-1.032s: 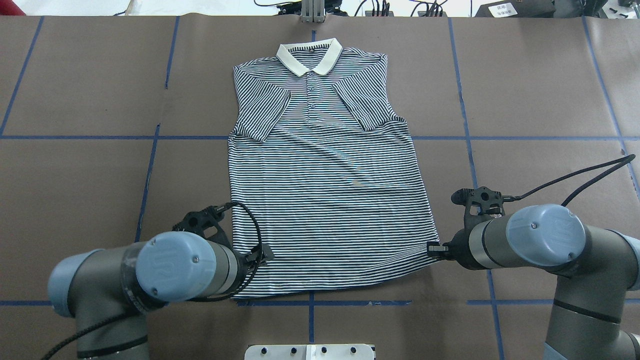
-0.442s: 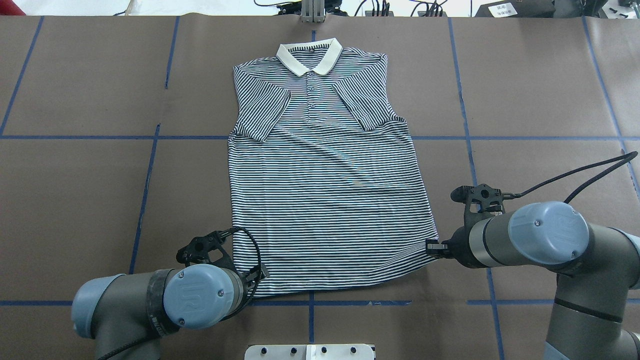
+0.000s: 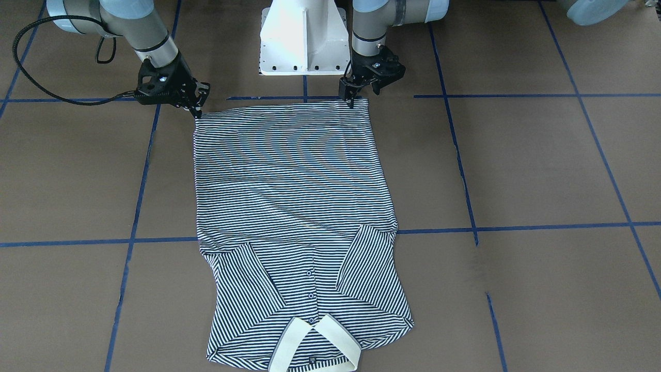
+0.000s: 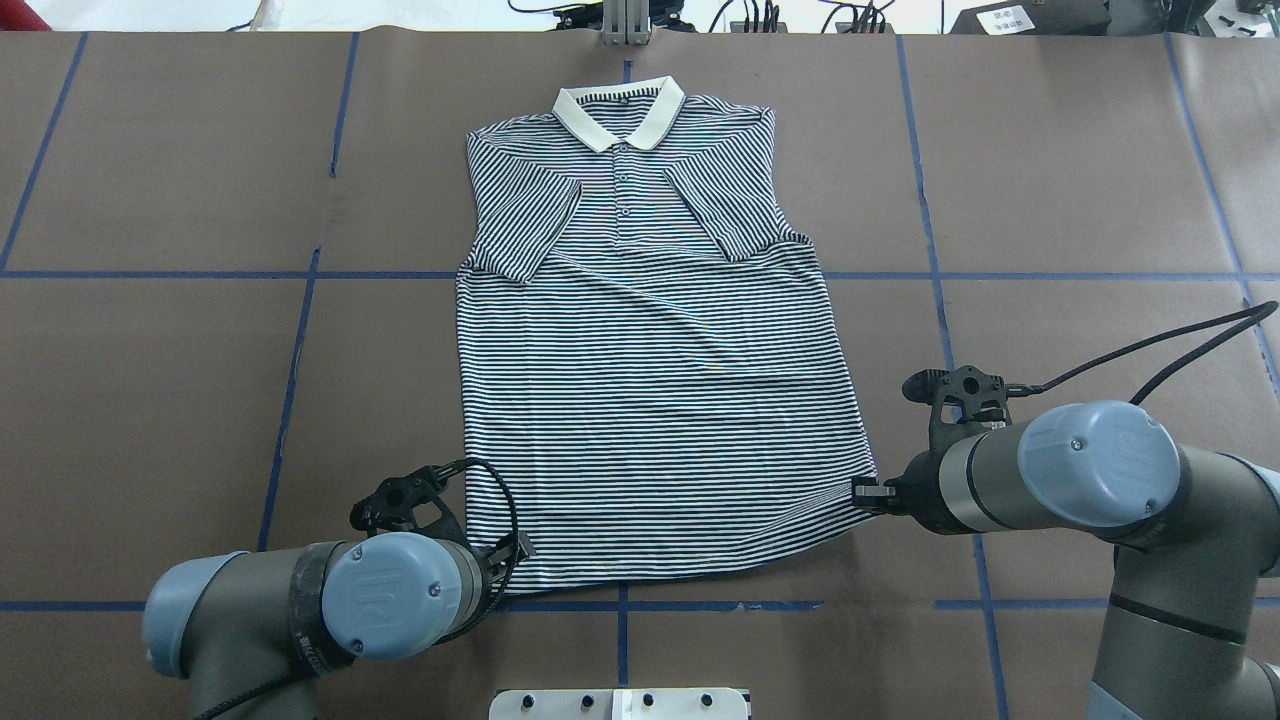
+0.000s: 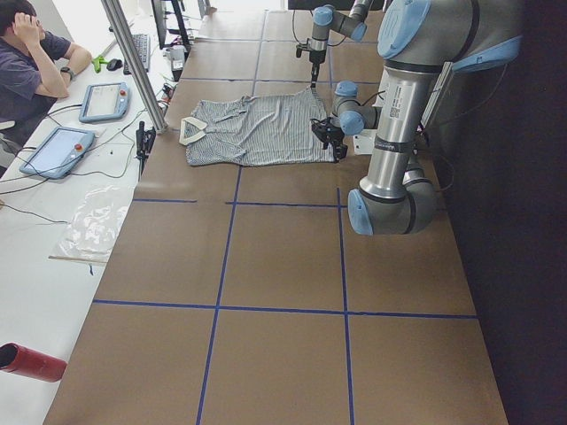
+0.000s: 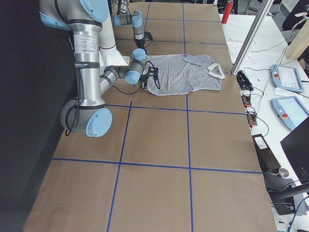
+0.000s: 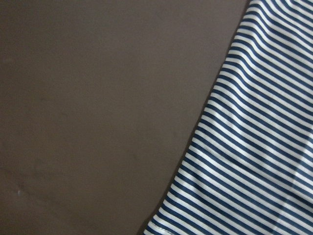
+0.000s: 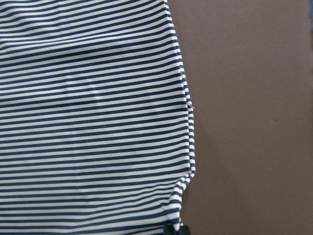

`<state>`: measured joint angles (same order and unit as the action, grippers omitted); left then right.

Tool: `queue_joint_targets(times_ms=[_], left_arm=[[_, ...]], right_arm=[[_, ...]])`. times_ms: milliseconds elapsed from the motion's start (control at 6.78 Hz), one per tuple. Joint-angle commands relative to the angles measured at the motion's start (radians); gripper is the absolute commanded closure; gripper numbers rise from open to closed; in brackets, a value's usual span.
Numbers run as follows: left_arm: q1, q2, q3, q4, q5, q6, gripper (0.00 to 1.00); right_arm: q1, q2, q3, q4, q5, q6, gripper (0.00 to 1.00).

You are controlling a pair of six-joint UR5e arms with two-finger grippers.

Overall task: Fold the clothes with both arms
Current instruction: 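Grasp the hem corners with both grippers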

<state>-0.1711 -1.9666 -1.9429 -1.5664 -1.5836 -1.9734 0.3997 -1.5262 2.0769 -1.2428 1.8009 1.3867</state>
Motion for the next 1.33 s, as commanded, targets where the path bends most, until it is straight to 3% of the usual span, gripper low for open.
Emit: queue_joint_targets(times_ms=[0, 1180], left_arm=[[0.001, 0.002, 0.009, -0.027, -0.001, -0.001, 0.07], [0.001, -0.003, 0.022, -0.027, -0.001, -0.015, 0.36]], right_arm=[[0.002, -0.002, 0.0, -0.001, 0.0, 0.0, 1.0], [0.005, -0.006, 0.006, -0.003, 0.0, 0.0, 1.0]])
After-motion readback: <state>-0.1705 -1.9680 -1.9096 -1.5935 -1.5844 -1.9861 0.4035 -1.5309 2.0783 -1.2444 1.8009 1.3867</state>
